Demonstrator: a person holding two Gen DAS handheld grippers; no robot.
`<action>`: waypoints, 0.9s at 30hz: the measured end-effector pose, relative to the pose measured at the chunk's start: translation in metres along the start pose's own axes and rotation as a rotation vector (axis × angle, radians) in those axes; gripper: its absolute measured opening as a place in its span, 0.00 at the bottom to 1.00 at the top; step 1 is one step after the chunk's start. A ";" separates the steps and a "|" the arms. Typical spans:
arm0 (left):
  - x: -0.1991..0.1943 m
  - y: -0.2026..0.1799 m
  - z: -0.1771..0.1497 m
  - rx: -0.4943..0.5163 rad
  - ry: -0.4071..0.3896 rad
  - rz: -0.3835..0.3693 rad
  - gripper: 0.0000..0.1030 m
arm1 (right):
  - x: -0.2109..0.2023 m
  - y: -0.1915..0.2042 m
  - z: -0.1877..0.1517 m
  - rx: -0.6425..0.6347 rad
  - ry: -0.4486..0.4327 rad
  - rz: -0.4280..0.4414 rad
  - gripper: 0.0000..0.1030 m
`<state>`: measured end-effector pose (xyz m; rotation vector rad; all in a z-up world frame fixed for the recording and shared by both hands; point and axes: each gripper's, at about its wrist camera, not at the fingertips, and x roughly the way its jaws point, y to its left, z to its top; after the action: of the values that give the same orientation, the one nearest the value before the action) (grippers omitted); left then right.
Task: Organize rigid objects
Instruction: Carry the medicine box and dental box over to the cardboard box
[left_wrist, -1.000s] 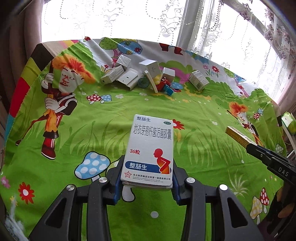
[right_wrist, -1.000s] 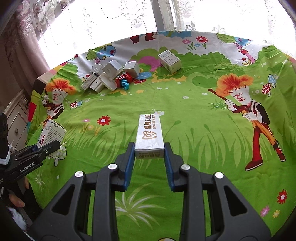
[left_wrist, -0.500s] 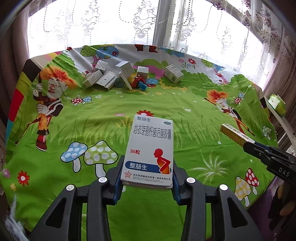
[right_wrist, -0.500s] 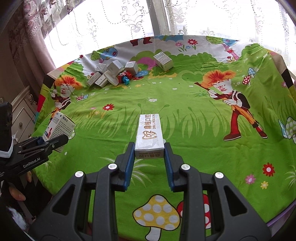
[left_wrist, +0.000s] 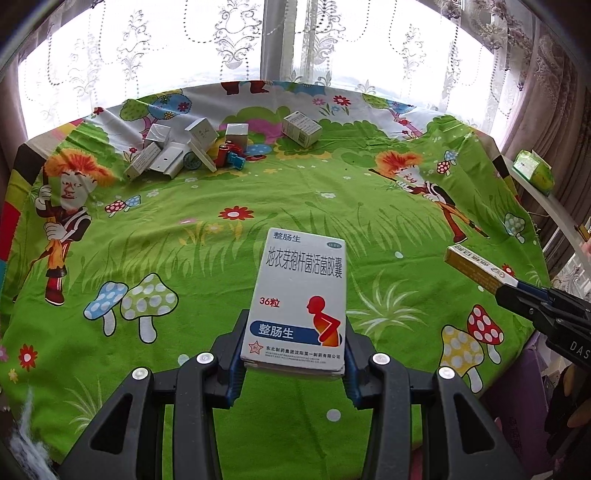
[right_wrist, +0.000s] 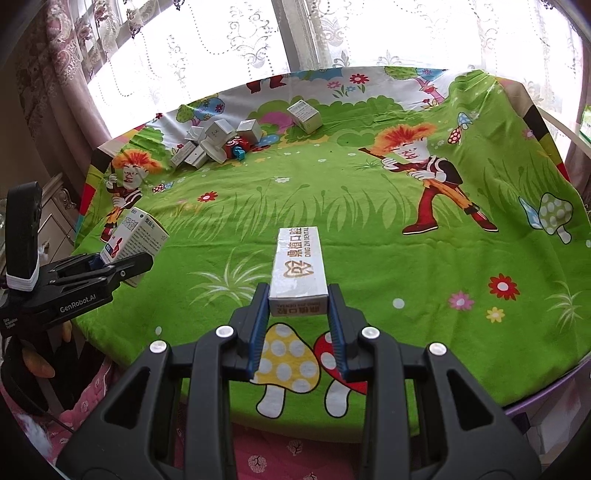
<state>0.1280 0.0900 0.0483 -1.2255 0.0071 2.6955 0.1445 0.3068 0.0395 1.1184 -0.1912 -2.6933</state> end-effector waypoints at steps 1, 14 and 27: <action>0.000 -0.003 -0.001 0.006 0.003 -0.003 0.42 | -0.003 -0.003 -0.001 0.006 -0.002 -0.003 0.34; -0.004 -0.054 -0.007 0.162 0.009 -0.062 0.42 | -0.036 -0.052 -0.028 0.090 0.003 -0.080 0.34; -0.014 -0.163 -0.023 0.439 0.045 -0.251 0.42 | -0.075 -0.125 -0.063 0.223 0.018 -0.226 0.34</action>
<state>0.1810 0.2464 0.0546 -1.0669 0.4003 2.2860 0.2221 0.4439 0.0215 1.2974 -0.3929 -2.9153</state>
